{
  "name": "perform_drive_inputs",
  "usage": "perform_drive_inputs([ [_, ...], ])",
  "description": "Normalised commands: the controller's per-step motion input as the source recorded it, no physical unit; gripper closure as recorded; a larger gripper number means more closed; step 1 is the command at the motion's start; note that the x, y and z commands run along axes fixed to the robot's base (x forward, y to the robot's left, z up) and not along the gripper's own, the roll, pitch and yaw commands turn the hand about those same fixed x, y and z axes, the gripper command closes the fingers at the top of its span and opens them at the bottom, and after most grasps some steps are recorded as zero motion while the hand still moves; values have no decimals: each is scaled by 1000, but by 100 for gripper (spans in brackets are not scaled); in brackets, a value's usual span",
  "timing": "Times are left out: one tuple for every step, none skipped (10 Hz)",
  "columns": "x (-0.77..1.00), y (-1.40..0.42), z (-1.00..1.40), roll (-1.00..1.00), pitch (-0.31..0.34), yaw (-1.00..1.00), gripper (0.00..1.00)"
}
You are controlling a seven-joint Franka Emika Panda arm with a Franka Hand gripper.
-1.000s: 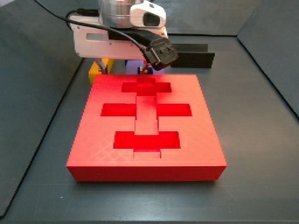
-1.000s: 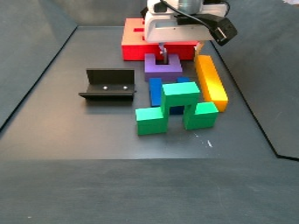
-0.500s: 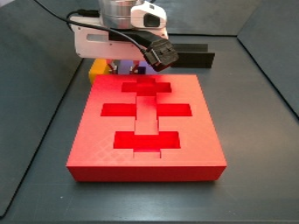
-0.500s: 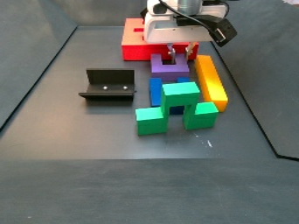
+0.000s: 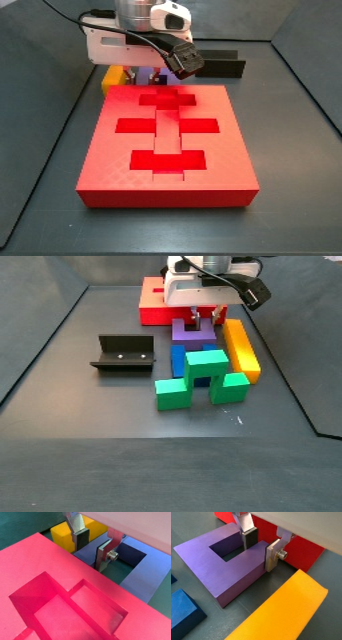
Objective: Pick up the purple object. Move up. Place the purple object on the fixture. Regrasp the purple object. Move to above the board. Insert the purple object.
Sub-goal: Pick up the purple object, then move up.
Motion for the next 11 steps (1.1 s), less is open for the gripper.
perform_drive_inputs([
  [0,0,0,0,0,0,100],
  [0,0,0,0,0,0,100],
  [0,0,0,0,0,0,100],
  [0,0,0,0,0,0,100],
  [0,0,0,0,0,0,100],
  [0,0,0,0,0,0,100],
  [0,0,0,0,0,0,100],
  [0,0,0,0,0,0,100],
  [0,0,0,0,0,0,100],
  [0,0,0,0,0,0,100],
  [0,0,833,0,0,0,100],
])
